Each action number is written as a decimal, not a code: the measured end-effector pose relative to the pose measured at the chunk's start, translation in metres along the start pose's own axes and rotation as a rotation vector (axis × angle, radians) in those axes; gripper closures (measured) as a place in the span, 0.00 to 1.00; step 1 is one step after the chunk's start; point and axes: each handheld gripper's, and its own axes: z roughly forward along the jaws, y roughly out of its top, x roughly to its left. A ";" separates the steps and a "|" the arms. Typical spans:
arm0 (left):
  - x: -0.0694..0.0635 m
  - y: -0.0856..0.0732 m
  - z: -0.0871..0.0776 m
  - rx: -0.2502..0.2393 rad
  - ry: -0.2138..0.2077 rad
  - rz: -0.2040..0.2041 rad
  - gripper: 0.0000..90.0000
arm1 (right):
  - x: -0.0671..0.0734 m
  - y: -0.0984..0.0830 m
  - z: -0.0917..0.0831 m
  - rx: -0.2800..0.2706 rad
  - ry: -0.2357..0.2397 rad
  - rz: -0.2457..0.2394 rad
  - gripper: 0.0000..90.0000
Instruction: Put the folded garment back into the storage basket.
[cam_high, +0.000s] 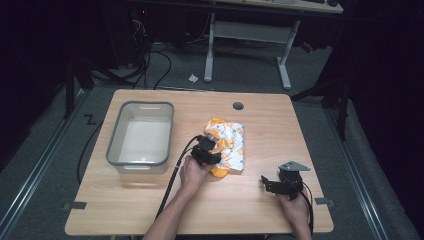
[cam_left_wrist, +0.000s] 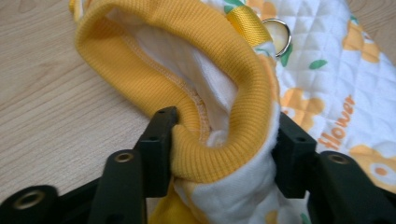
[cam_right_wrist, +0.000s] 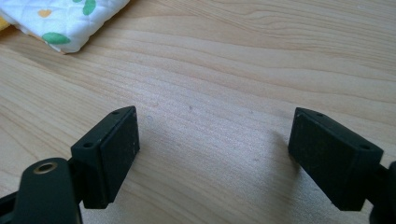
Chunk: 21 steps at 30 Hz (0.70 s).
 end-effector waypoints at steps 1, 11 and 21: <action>0.000 0.000 0.000 0.000 -0.004 0.002 0.57 | 0.000 0.000 0.000 0.000 0.000 0.000 0.18; 0.001 0.001 -0.002 0.004 -0.036 -0.025 0.74 | 0.000 0.000 0.000 0.000 0.000 0.000 0.18; 0.002 0.001 -0.006 -0.004 -0.048 -0.023 0.79 | 0.000 0.000 0.000 0.002 -0.004 0.004 0.18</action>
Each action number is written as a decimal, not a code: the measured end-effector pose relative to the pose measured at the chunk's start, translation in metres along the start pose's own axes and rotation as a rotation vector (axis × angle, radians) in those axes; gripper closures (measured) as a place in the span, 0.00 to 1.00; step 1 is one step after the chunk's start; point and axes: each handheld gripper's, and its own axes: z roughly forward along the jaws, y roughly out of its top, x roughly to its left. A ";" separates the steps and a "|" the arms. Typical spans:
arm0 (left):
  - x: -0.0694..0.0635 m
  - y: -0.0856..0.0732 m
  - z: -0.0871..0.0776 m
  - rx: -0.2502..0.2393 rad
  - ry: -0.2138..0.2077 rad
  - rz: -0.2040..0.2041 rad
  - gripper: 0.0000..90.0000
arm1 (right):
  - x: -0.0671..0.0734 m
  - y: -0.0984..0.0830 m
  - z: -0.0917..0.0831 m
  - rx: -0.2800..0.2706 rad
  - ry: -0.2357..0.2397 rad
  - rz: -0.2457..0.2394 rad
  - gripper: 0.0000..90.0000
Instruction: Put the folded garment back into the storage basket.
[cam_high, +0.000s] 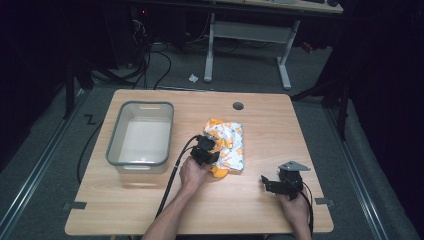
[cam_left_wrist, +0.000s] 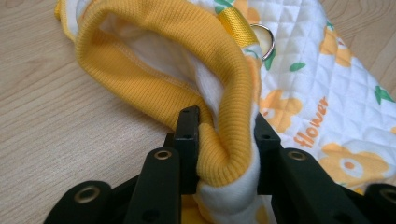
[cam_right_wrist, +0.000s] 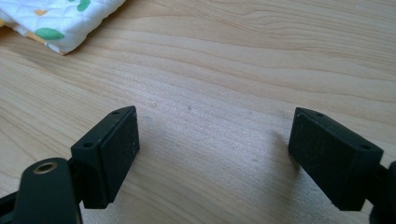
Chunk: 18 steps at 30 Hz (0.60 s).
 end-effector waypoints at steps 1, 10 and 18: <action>0.000 0.000 -0.001 -0.003 -0.003 -0.001 0.79 | 0.000 0.000 0.000 0.000 0.000 0.000 0.18; -0.008 -0.001 -0.011 -0.033 -0.022 0.021 0.80 | 0.000 0.000 0.000 -0.001 0.000 -0.001 0.18; -0.011 0.001 -0.027 -0.067 -0.042 0.040 0.80 | 0.000 0.000 0.000 0.000 0.000 0.000 0.18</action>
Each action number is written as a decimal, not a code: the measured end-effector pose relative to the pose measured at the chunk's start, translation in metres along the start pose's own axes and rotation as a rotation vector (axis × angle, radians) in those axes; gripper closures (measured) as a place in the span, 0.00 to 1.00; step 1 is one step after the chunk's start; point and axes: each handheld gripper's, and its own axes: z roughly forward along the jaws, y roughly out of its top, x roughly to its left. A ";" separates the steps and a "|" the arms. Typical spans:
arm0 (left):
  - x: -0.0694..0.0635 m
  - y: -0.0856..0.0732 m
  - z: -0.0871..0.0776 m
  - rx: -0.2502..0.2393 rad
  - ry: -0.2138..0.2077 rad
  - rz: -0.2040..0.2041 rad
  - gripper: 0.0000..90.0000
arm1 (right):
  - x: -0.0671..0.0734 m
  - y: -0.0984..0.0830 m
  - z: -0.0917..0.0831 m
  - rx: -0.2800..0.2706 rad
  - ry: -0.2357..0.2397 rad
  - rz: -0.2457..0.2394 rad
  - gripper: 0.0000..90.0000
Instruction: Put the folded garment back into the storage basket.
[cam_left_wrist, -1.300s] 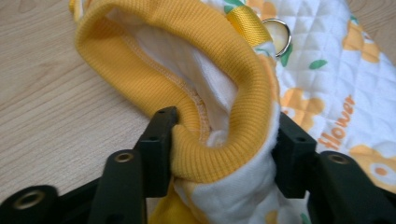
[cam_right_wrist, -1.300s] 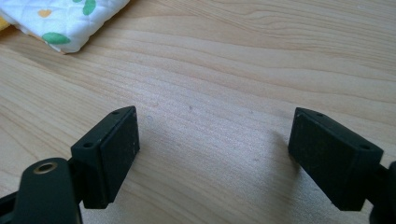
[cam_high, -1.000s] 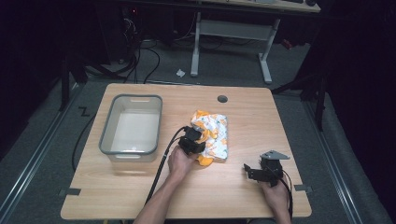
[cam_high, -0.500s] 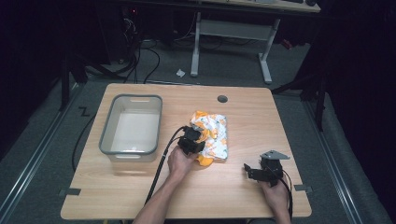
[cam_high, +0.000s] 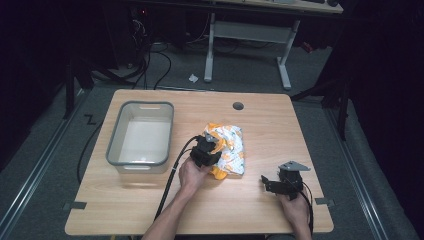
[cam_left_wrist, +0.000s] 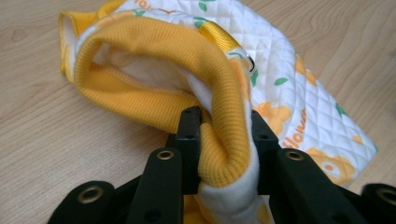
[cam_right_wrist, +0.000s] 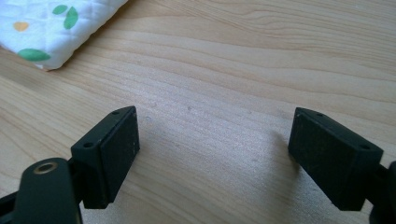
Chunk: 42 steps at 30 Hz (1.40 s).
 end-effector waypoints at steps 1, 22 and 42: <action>0.000 0.000 -0.002 -0.003 -0.002 0.001 0.80 | 0.000 0.000 0.000 0.000 0.000 0.000 0.18; 0.000 0.005 -0.038 -0.095 -0.029 0.013 0.80 | 0.000 0.000 0.000 0.000 0.001 0.001 0.18; 0.006 0.008 -0.067 -0.145 -0.026 0.035 0.80 | 0.000 0.000 0.000 0.000 0.001 -0.001 0.18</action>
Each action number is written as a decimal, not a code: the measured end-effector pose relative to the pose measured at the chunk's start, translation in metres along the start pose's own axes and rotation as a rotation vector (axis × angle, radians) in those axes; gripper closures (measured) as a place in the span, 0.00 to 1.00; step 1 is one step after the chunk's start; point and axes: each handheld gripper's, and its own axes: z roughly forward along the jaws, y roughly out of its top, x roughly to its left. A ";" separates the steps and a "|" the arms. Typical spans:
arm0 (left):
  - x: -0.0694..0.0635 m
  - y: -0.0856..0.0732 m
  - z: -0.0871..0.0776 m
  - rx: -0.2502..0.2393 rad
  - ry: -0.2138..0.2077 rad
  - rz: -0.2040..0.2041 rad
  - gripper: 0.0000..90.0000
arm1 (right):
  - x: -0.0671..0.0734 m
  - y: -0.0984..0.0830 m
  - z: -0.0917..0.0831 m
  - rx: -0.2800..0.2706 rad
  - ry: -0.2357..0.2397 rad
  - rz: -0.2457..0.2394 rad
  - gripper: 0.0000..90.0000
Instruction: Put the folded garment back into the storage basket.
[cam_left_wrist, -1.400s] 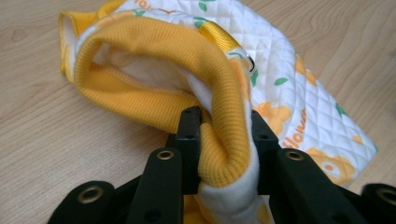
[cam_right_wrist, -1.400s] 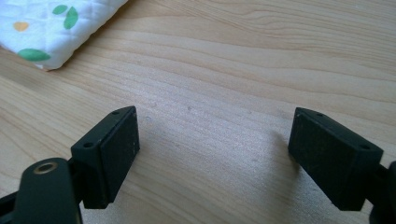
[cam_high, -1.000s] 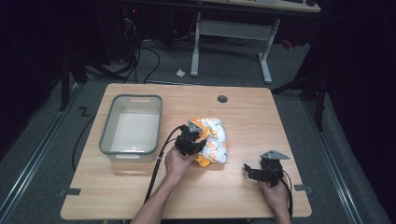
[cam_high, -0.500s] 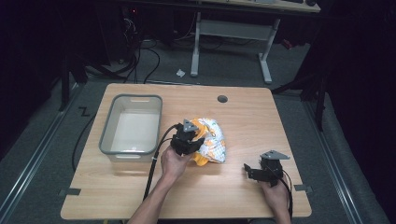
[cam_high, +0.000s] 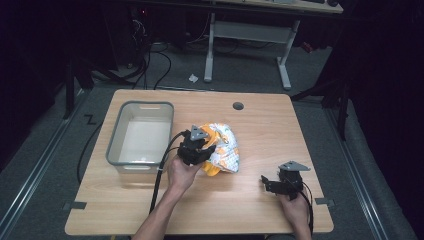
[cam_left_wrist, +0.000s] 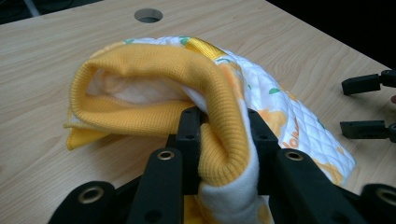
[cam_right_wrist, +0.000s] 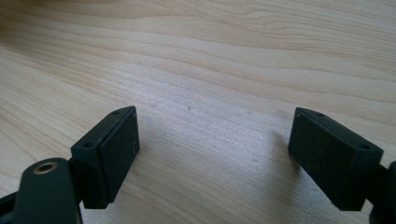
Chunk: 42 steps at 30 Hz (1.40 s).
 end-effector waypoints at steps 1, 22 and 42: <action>0.000 0.000 -0.001 -0.002 0.001 -0.002 0.80 | 0.000 0.000 0.000 0.000 0.000 0.001 0.18; 0.015 0.007 -0.036 -0.057 0.011 -0.006 0.80 | 0.000 0.000 0.000 0.000 0.000 0.002 0.18; 0.035 0.008 -0.066 -0.094 0.045 -0.027 0.80 | 0.000 0.000 0.000 0.000 0.000 0.001 0.18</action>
